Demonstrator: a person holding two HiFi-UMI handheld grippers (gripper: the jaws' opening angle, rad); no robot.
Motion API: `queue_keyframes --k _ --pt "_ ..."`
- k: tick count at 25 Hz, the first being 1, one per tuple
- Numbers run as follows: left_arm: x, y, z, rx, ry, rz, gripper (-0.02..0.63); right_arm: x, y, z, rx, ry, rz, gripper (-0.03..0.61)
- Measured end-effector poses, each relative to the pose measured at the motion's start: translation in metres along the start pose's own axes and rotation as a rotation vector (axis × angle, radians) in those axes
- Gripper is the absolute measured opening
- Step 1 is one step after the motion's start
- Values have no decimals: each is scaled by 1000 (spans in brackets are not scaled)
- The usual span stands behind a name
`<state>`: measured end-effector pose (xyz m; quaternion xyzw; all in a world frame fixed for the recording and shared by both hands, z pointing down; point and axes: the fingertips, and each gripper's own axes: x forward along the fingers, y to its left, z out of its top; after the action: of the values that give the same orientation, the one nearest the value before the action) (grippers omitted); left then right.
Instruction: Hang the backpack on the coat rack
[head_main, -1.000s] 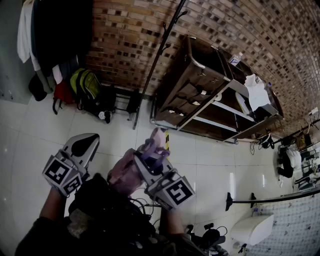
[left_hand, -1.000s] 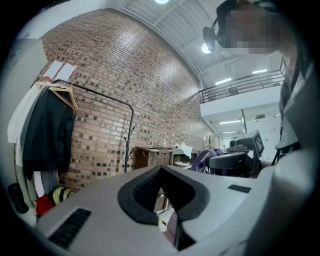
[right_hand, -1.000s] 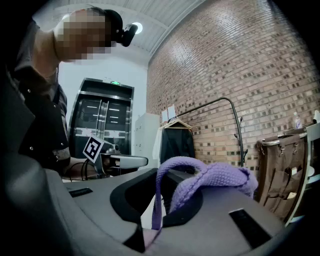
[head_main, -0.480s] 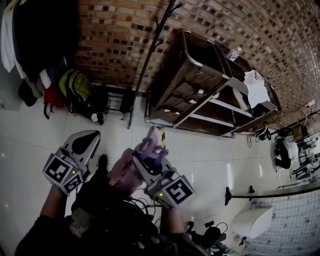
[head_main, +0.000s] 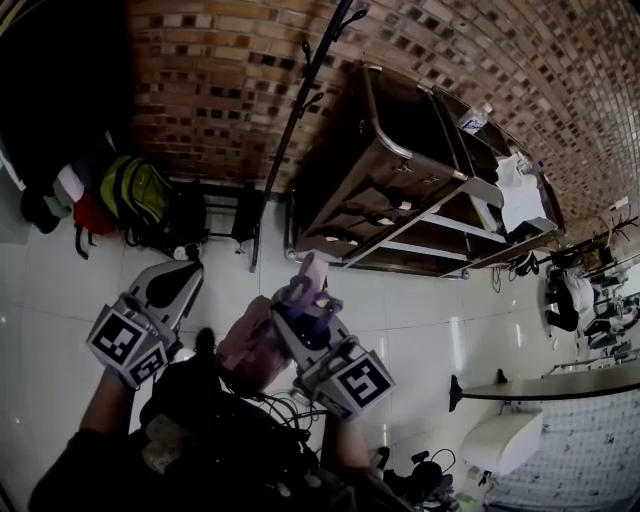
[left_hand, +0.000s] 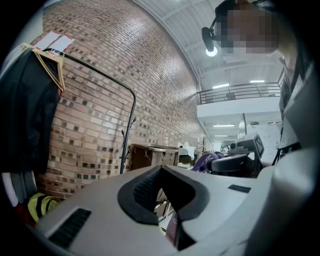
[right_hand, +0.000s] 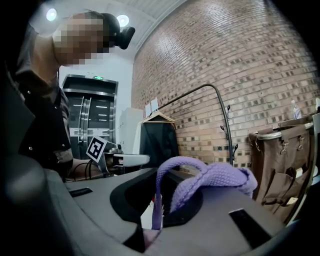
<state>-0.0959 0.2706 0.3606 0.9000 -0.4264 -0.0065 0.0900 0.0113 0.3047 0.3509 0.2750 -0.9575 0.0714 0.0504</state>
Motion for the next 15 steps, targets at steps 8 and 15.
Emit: queue_keyframes --k 8,15 --pt "48 71 12 -10 27 -26 40 63 -64 19 21 -5 -48 23" --pt "82 125 22 -14 32 -40 40 117 -104 33 30 -14 -64 22"
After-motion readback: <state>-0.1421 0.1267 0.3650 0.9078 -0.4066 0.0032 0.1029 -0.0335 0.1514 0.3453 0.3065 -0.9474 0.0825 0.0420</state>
